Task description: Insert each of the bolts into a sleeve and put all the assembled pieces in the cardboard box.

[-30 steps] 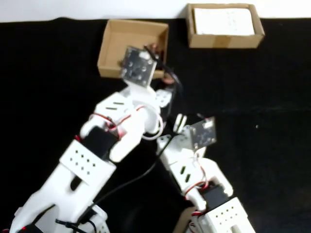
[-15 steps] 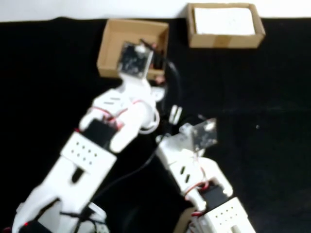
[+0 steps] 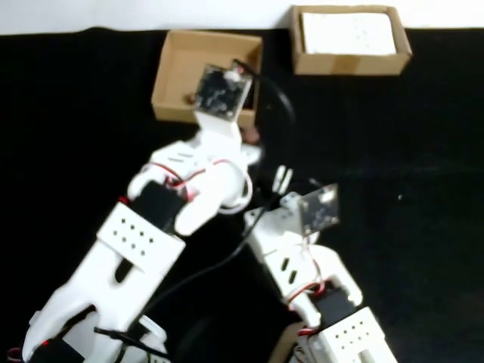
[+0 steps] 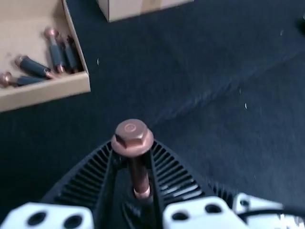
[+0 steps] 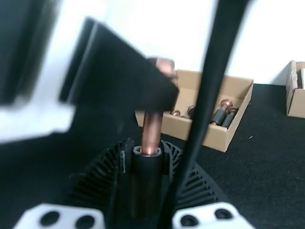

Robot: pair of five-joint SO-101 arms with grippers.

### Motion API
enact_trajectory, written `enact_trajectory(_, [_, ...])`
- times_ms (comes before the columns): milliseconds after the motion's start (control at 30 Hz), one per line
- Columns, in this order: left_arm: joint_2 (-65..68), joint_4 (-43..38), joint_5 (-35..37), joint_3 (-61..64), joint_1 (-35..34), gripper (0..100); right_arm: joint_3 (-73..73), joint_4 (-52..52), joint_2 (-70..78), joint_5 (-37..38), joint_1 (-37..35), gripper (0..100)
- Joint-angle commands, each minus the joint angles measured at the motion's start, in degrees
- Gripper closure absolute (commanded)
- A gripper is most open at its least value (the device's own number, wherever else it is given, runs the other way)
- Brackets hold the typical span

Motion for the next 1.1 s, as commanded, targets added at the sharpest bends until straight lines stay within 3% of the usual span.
enact_trajectory(0, [0.0, 3.4, -0.3, -4.3, 0.4, 95, -0.8, -1.4, -1.5, -0.4, 1.0, 99.2])
enact_trajectory(100, [0.2, 6.0, -0.3, -4.7, 0.6, 92, -0.8, -1.4, -1.5, -0.4, 1.0, 99.2])
enact_trajectory(233, [0.1, 11.6, -0.3, -4.9, 0.7, 79, -0.8, -1.4, -1.5, -0.4, 1.0, 99.2])
enact_trajectory(400, [0.0, 25.3, -1.1, -13.6, 0.4, 75, -0.3, -1.5, -1.0, -0.3, 1.6, 99.2])
enact_trajectory(567, [-0.6, 37.8, -12.4, -23.3, 0.3, 75, -3.1, -1.4, -0.7, -0.1, 1.8, 99.2])
enact_trajectory(900, [-20.4, 39.3, -13.5, -18.5, -3.7, 75, -19.0, -2.6, 18.2, -0.3, 2.2, 99.2])
enact_trajectory(1067, [-26.5, 39.3, -13.5, -12.4, -18.8, 75, -29.1, -8.5, 30.6, -0.1, 2.5, 99.2])
